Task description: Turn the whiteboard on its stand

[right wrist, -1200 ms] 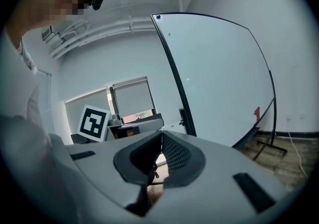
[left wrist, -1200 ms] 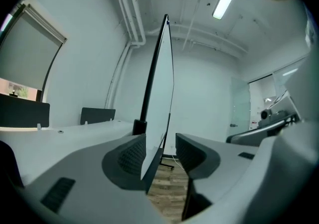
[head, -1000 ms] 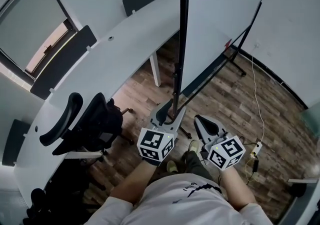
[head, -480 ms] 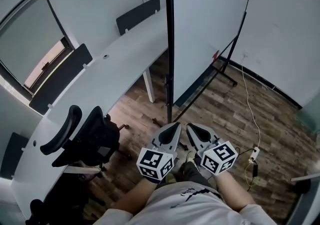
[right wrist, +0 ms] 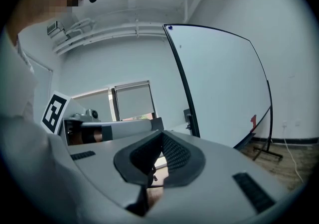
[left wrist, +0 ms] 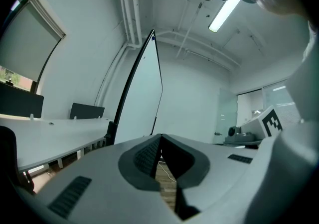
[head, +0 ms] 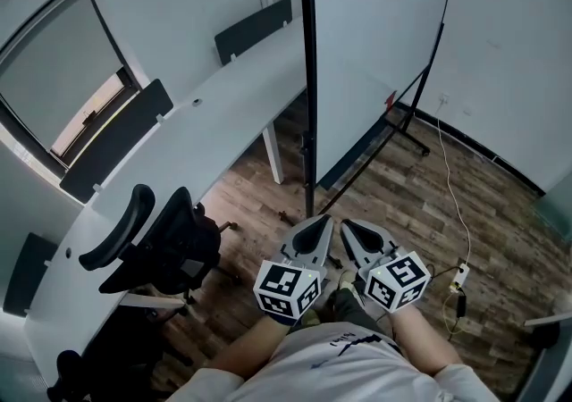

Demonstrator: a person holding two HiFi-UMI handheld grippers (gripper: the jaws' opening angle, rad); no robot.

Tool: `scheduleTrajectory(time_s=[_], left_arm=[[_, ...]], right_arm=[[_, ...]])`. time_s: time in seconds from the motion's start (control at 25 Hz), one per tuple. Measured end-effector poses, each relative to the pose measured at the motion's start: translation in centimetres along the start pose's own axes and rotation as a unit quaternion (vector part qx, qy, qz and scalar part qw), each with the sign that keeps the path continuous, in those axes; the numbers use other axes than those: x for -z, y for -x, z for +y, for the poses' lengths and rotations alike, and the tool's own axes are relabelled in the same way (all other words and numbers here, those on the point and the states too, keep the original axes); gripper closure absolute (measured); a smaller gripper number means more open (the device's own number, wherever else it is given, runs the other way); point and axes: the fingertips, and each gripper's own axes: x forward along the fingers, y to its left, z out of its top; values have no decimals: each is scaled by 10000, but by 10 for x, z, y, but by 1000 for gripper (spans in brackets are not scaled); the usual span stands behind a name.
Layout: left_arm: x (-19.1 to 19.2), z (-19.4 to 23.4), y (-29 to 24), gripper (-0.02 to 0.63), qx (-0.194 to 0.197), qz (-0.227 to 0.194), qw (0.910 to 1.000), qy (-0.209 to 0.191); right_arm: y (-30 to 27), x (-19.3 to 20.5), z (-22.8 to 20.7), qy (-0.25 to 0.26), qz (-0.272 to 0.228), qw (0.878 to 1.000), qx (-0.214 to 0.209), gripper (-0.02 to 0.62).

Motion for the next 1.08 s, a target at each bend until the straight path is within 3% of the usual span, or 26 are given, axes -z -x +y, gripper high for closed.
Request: scheduleTrajectory(time_s=[1.08], left_arm=[[18,15,-15,594,-158,176,9997,48]], right_arm=[[-9,4,-17,73,89,9998,177,584]])
